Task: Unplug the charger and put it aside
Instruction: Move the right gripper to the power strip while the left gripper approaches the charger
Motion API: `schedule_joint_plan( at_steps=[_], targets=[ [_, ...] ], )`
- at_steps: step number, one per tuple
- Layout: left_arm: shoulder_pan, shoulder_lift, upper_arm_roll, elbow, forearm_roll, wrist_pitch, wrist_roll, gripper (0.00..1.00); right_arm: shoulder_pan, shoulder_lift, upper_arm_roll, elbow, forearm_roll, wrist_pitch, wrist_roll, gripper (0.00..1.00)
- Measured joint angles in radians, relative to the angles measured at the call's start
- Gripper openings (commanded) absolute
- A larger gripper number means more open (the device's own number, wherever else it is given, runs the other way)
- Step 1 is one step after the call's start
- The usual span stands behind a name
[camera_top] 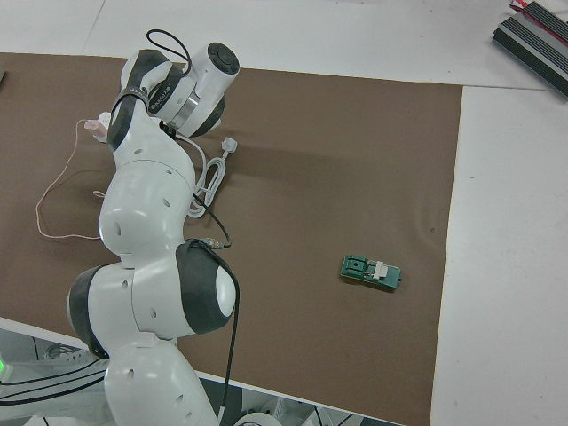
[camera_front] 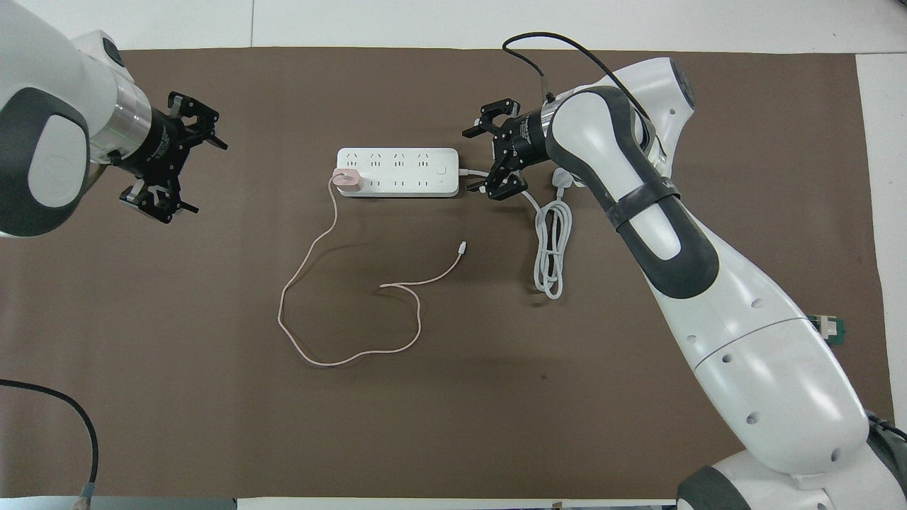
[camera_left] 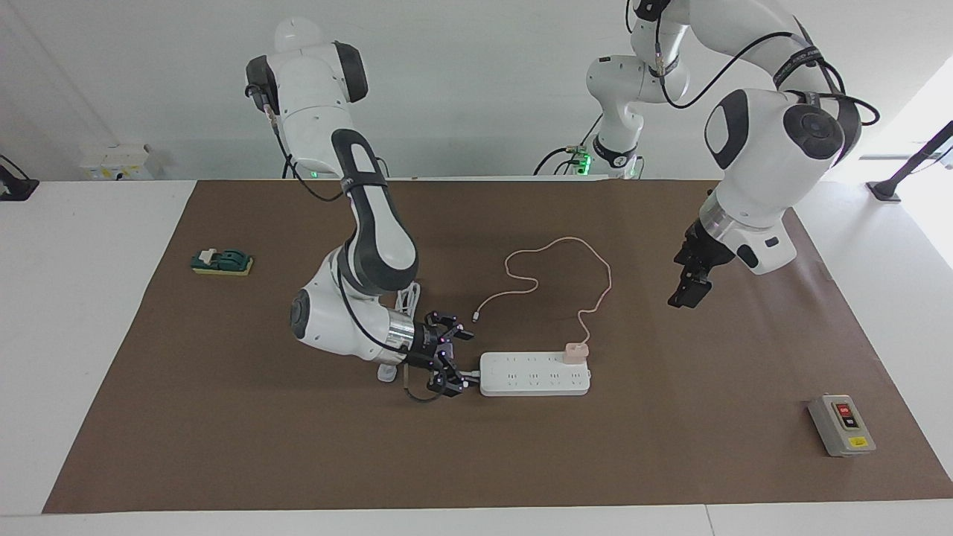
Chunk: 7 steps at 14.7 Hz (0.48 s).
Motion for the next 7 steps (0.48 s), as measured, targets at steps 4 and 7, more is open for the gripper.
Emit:
schedule_joint_plan(
  at_steps=[4,7],
  targets=[
    [-0.038,0.059,-0.003,0.062,-0.004,0.027,-0.198,1.0,-0.01,0.091,0.015,0.097,0.001,-0.096,0.002,1.0],
    [-0.078,0.118,-0.003,0.063,-0.004,0.104,-0.319,1.0,-0.009,0.105,0.022,0.108,0.001,-0.088,0.002,1.0]
  ],
)
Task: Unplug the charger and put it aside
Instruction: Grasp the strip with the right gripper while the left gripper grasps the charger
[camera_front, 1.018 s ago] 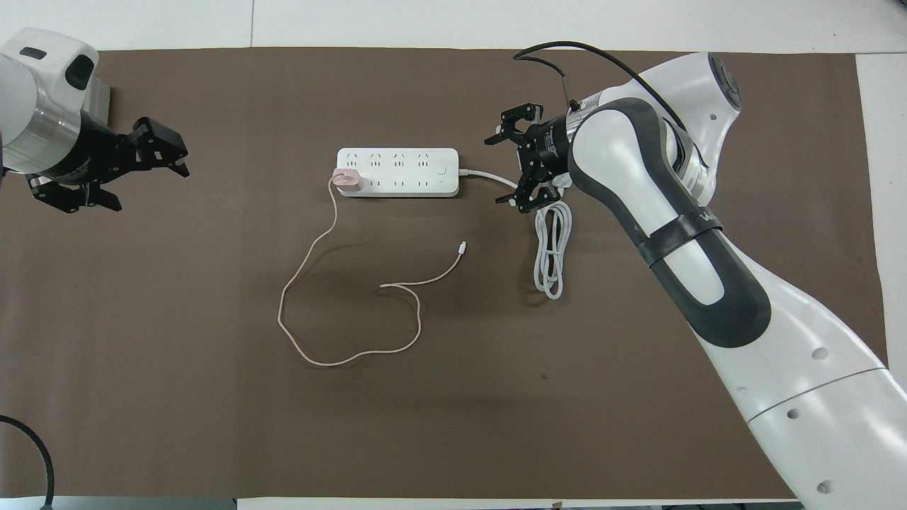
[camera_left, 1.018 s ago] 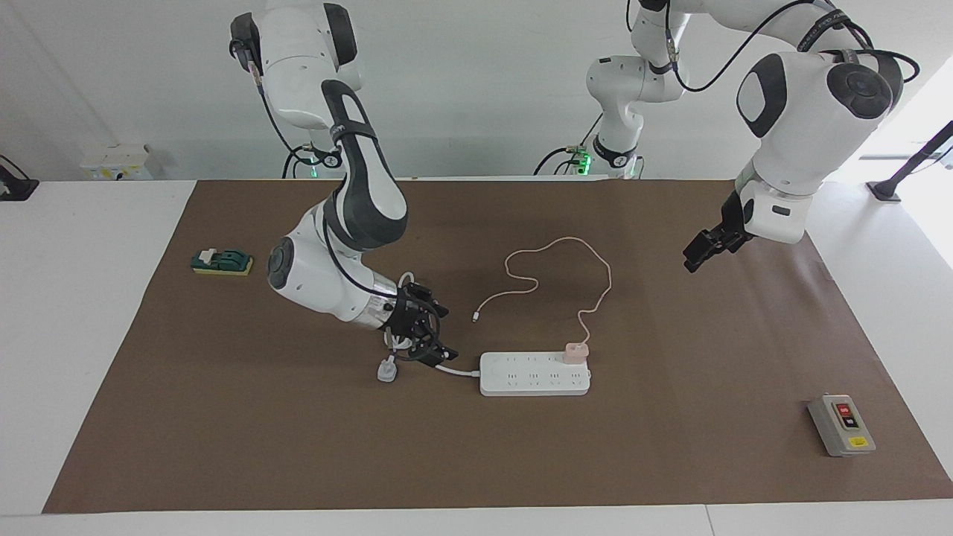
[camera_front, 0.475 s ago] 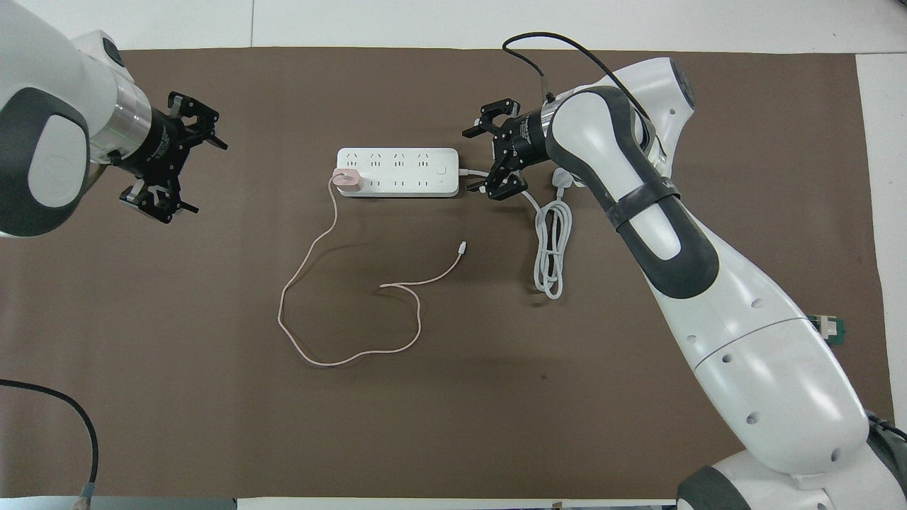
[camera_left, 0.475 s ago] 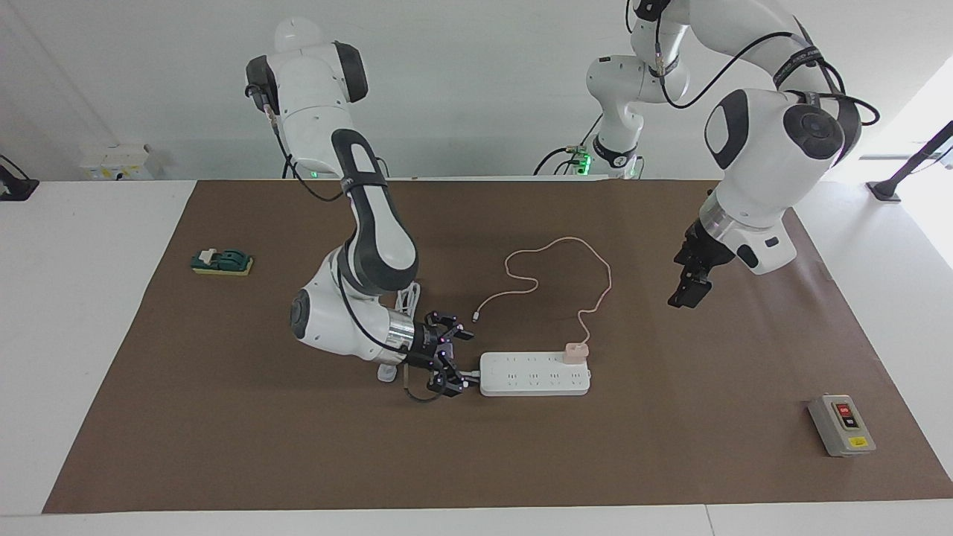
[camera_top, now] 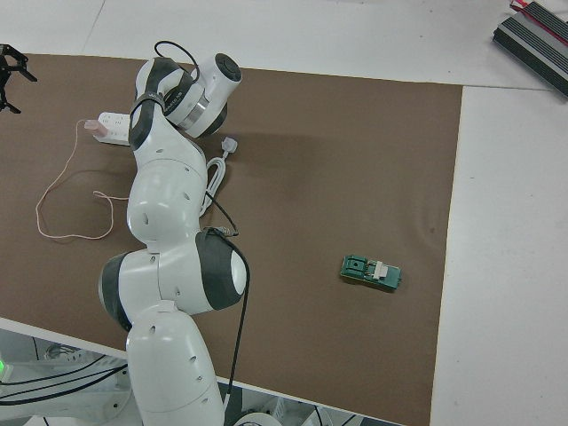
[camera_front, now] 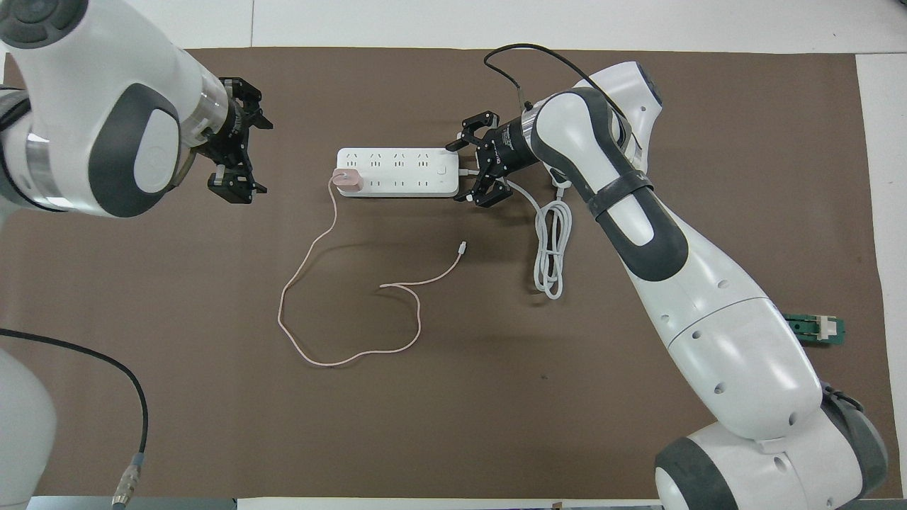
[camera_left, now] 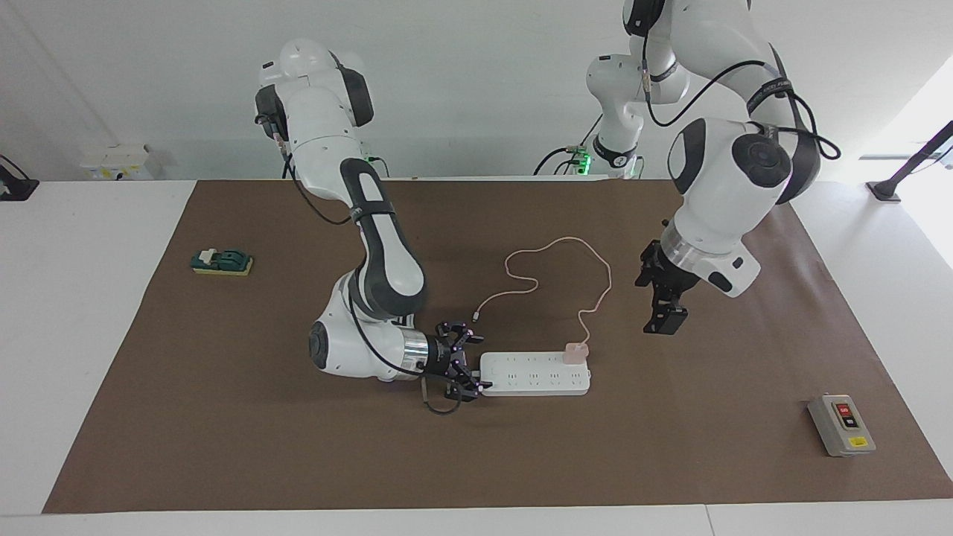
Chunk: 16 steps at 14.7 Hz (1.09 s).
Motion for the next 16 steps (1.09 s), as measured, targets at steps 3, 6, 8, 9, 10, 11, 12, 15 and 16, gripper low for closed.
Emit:
schedule_joint_plan(
  at_steps=[3,6,8,9,10,11,12,15,16],
  targets=[
    [-0.047,0.097,0.0,0.001,0.0,0.09,-0.122,1.0,0.02,0.007,0.006,0.005,0.0,0.039,0.0,1.0],
    [-0.062,0.141,0.0,0.005,0.0,0.114,-0.153,1.0,0.032,0.012,0.006,0.009,0.0,0.066,-0.001,1.0],
    [-0.062,0.145,0.002,0.005,0.0,0.114,-0.16,1.0,0.037,0.015,0.006,0.01,0.0,0.08,-0.009,1.0],
    [-0.062,0.146,0.003,0.005,0.0,0.114,-0.163,1.0,0.038,0.016,0.006,0.011,0.0,0.09,-0.018,1.0],
    [-0.063,0.147,0.003,0.005,0.0,0.116,-0.165,1.0,0.038,0.018,0.005,0.011,-0.002,0.102,-0.029,1.0],
    [-0.069,0.148,0.003,0.002,0.001,0.123,-0.171,1.0,0.038,0.021,0.004,0.011,-0.011,0.109,-0.039,1.0],
    [-0.078,0.15,0.003,-0.005,0.014,0.135,-0.188,1.0,0.041,0.024,0.004,0.011,-0.02,0.112,-0.047,1.0],
    [-0.102,0.163,0.004,-0.022,0.067,0.167,-0.262,1.0,0.048,0.026,0.004,0.012,-0.026,0.122,-0.05,1.0],
    [-0.105,0.167,0.004,-0.023,0.07,0.173,-0.27,1.0,0.049,0.026,0.004,0.012,-0.027,0.125,-0.05,1.0]
  ],
)
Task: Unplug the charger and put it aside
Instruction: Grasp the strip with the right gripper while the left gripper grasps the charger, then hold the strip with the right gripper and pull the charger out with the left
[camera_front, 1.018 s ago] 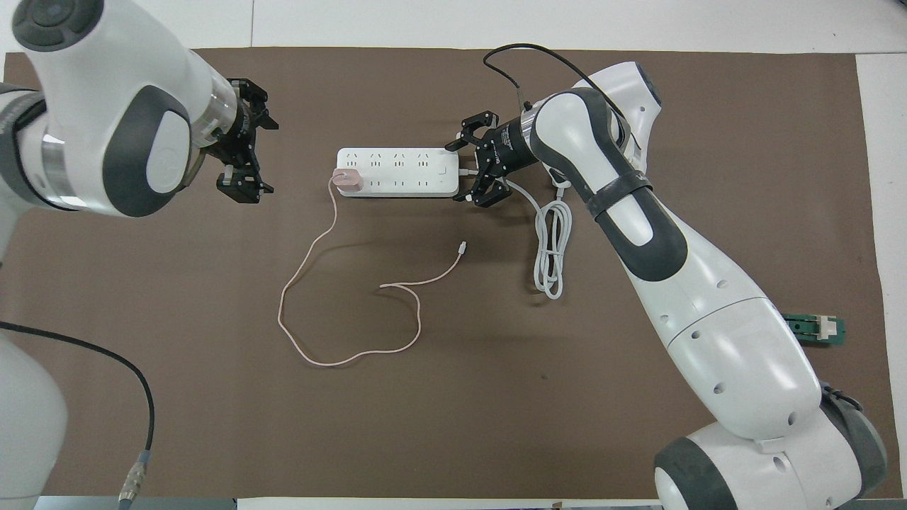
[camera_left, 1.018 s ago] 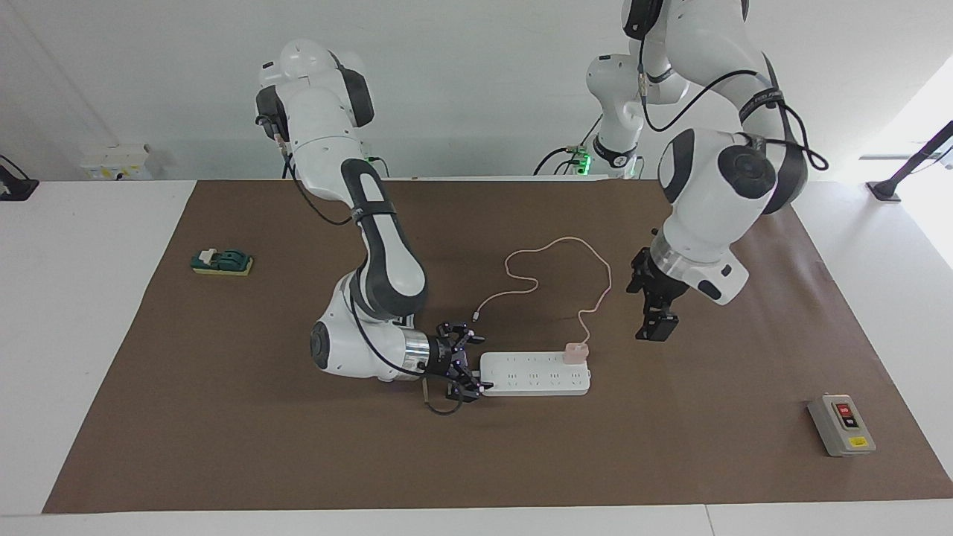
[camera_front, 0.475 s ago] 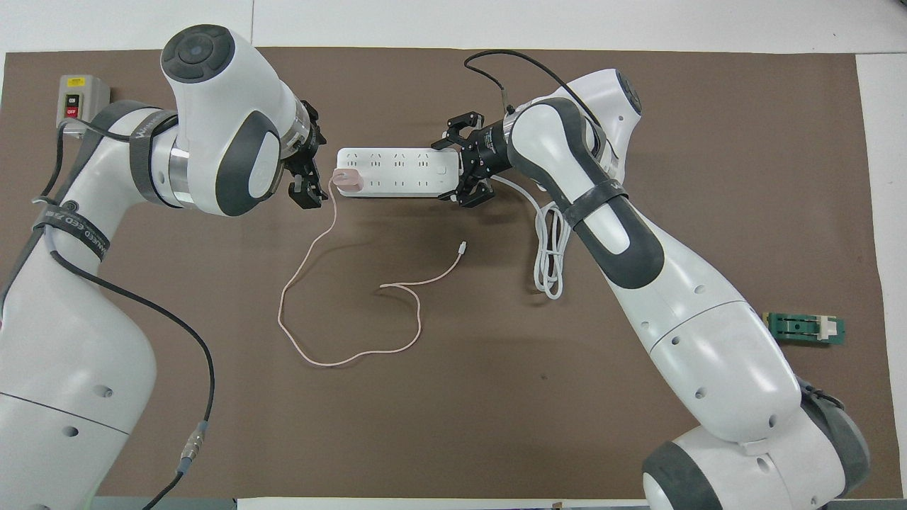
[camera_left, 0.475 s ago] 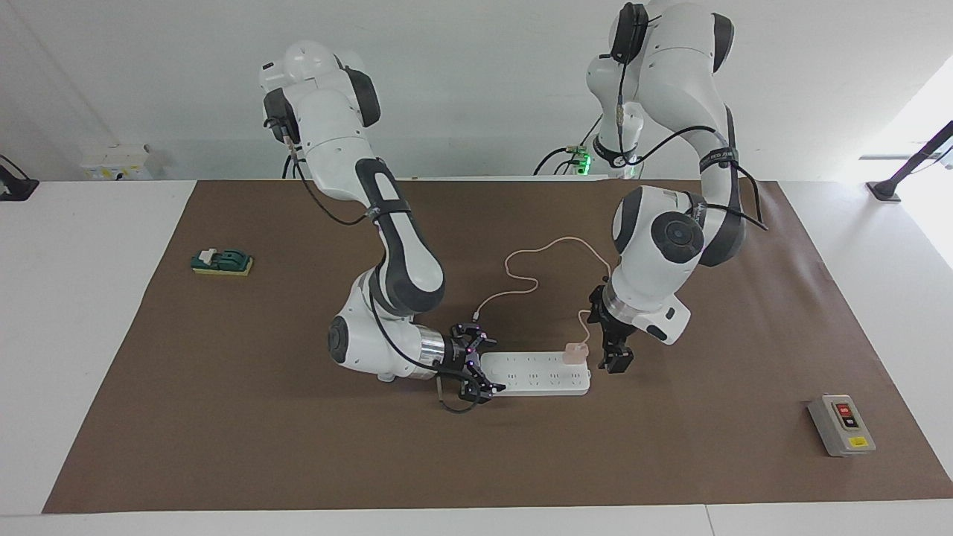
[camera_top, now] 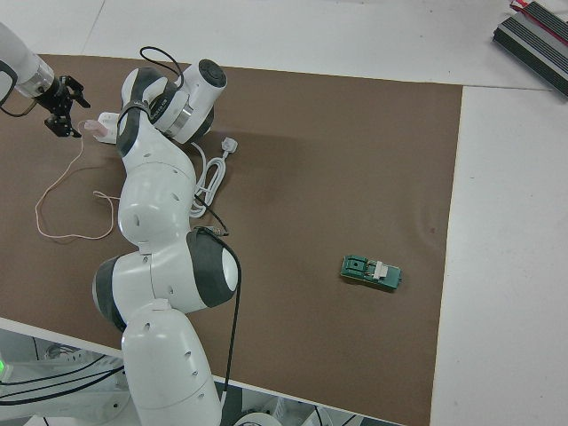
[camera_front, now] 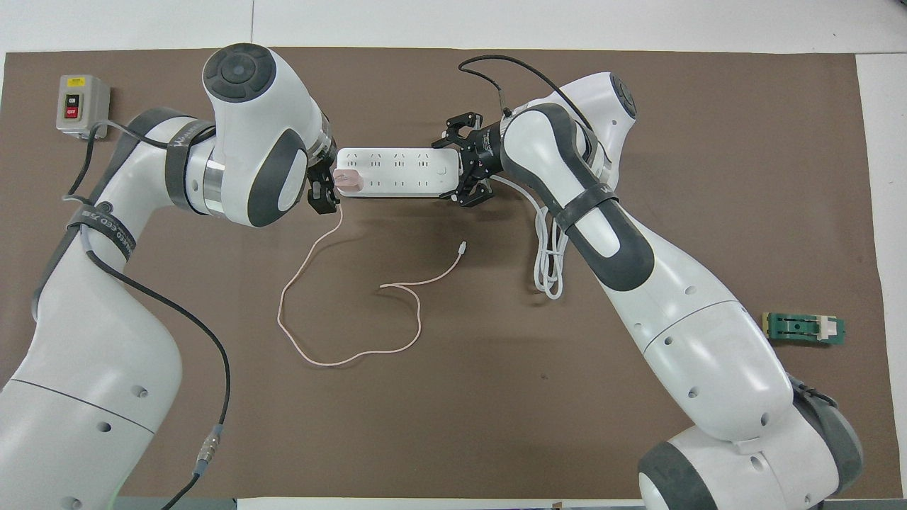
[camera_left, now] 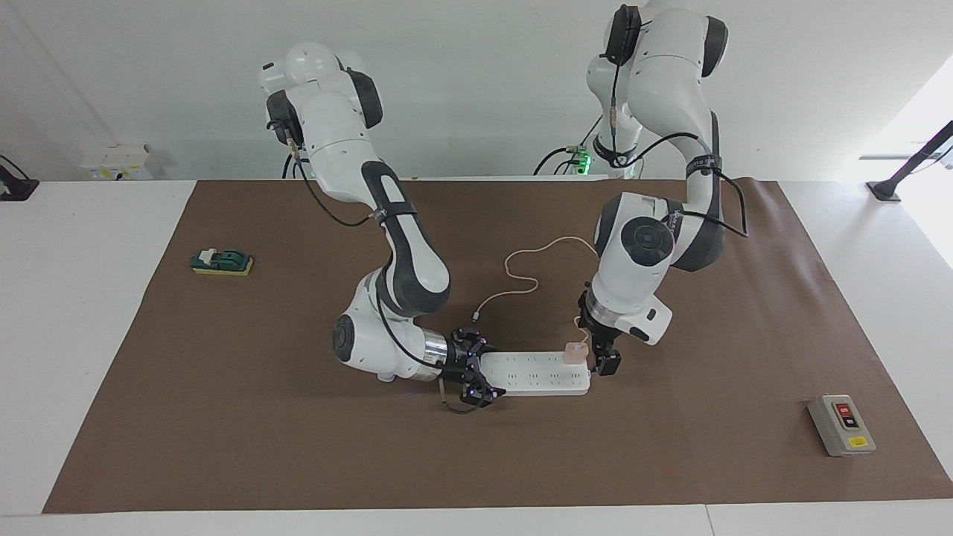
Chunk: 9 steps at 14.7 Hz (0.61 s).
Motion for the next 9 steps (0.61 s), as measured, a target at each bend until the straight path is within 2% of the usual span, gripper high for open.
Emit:
schedule_joint_plan(
  at_steps=[2,3,6,7,9],
  targets=[
    [-0.005,0.004,0.002,-0.003,0.001,0.004,-0.004,1.0,0.003,0.001,0.0,0.0,0.0,0.007,0.0,1.0],
    [-0.009,0.005,0.002,-0.008,0.001,0.006,-0.009,1.0,0.004,0.002,0.0,0.0,0.0,0.011,0.0,0.96],
    [-0.023,0.008,0.002,-0.018,0.003,0.016,-0.028,1.0,0.006,0.004,0.0,0.0,0.0,0.017,0.0,0.6],
    [-0.027,0.008,0.002,-0.02,0.004,0.016,-0.032,1.0,0.005,0.004,0.0,0.0,0.0,0.017,0.002,0.52],
    [-0.033,0.008,0.002,-0.025,0.005,0.019,-0.036,1.0,0.005,0.004,0.0,0.0,0.0,0.017,0.002,0.5]
  ],
)
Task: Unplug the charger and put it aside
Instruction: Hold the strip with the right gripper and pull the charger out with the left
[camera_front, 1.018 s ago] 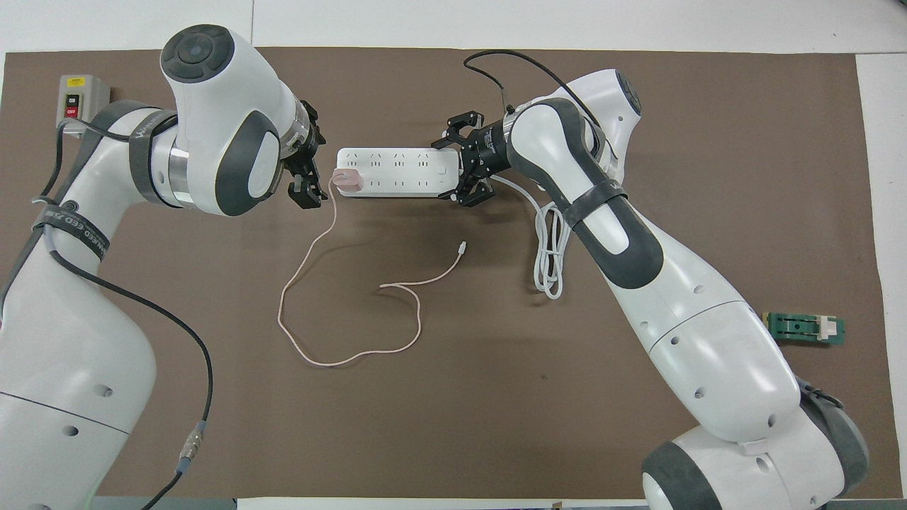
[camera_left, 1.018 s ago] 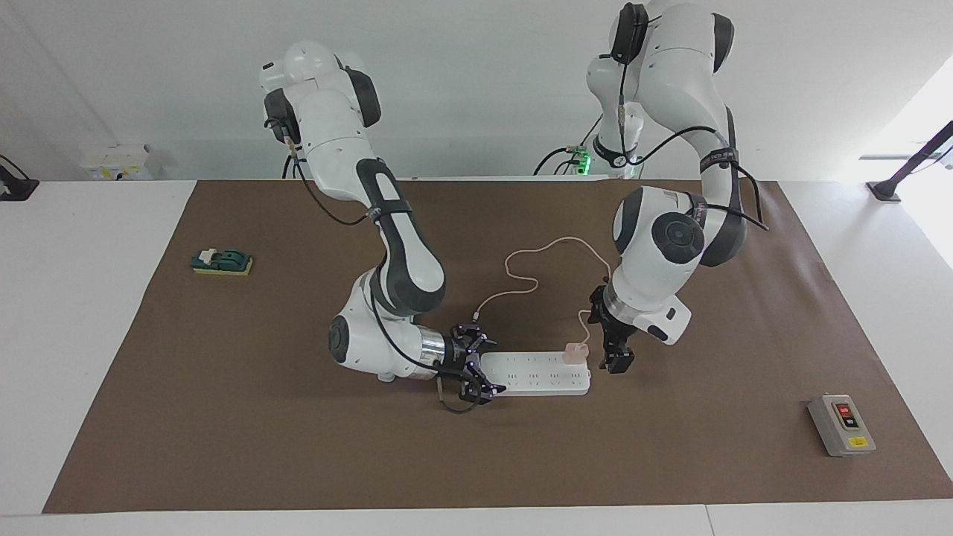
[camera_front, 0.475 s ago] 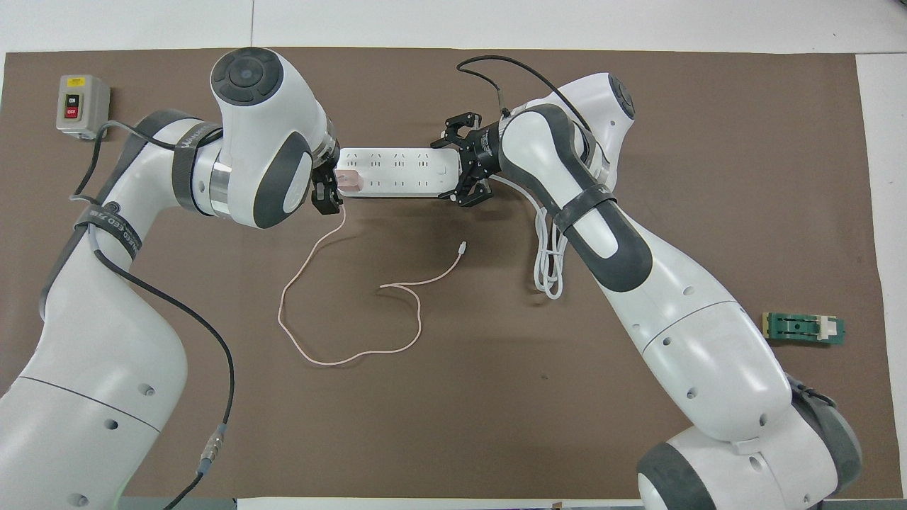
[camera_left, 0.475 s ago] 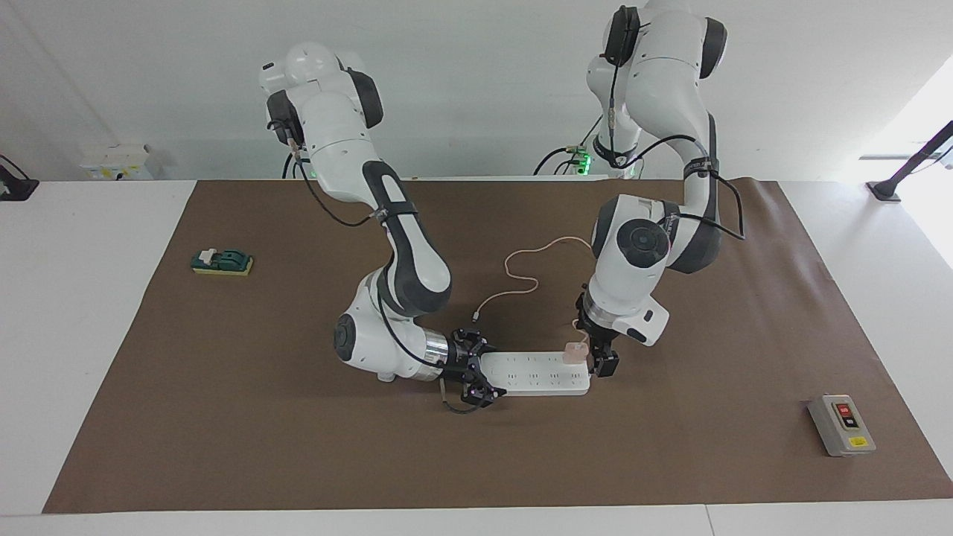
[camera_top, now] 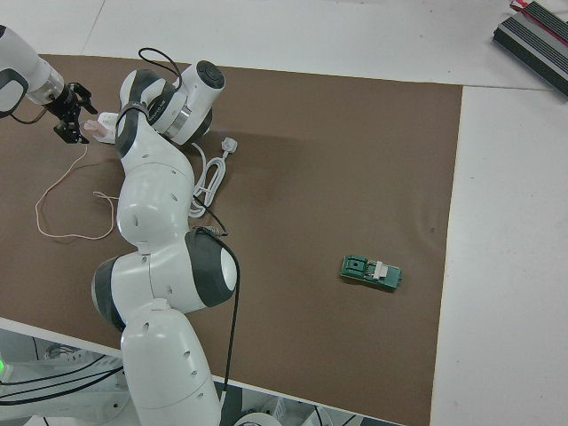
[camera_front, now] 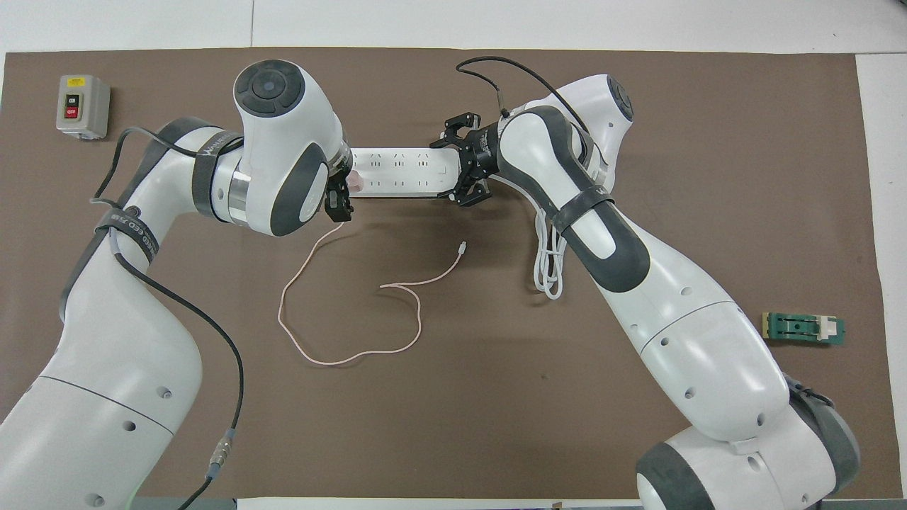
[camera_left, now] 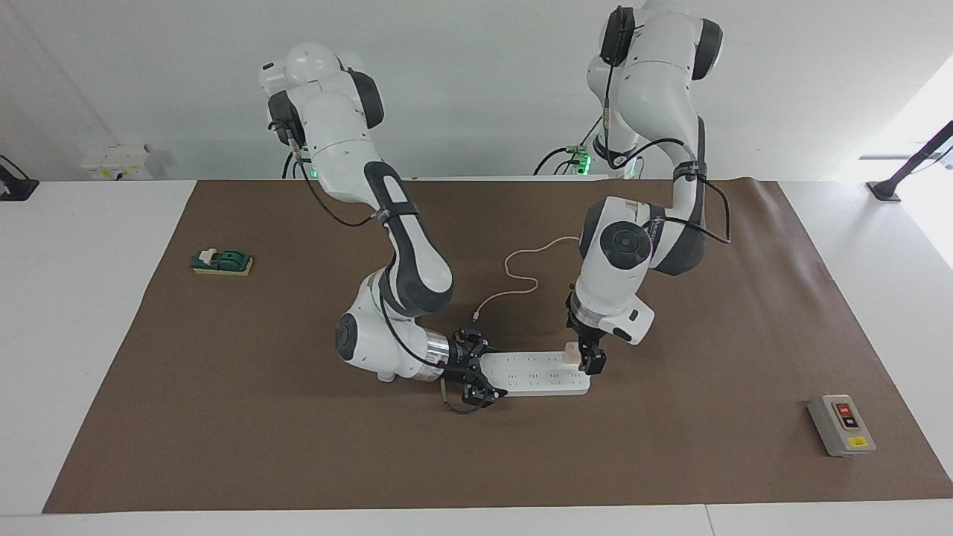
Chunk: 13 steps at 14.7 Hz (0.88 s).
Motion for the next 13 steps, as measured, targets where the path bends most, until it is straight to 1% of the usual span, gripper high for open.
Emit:
schedule_joint_plan(
  at_steps=[2,7,9,11,12,13],
  targets=[
    [-0.001,0.0,0.0,-0.006,0.0,0.009,-0.004,1.0,0.0,0.0,0.0,0.0,0.0,0.0,0.0,0.5],
    [-0.001,0.0,0.0,-0.013,0.0,0.015,-0.006,0.65,0.0,0.0,0.0,0.0,0.0,0.0,0.0,0.5],
    [-0.001,0.0,0.0,-0.015,0.001,0.016,-0.006,0.49,0.0,0.0,0.0,0.0,0.0,0.0,0.0,0.5],
    [-0.001,0.0,0.0,-0.015,0.002,0.019,-0.006,0.02,0.0,0.0,0.0,0.0,0.0,0.0,-0.001,0.5],
    [-0.001,0.0,0.002,-0.015,0.006,0.034,-0.006,0.0,0.0,0.0,0.0,0.0,0.0,0.0,-0.001,0.5],
    [-0.001,0.0,0.005,-0.014,0.011,0.048,-0.005,0.0,0.0,0.0,0.0,0.0,0.0,0.0,-0.002,0.5]
  ],
)
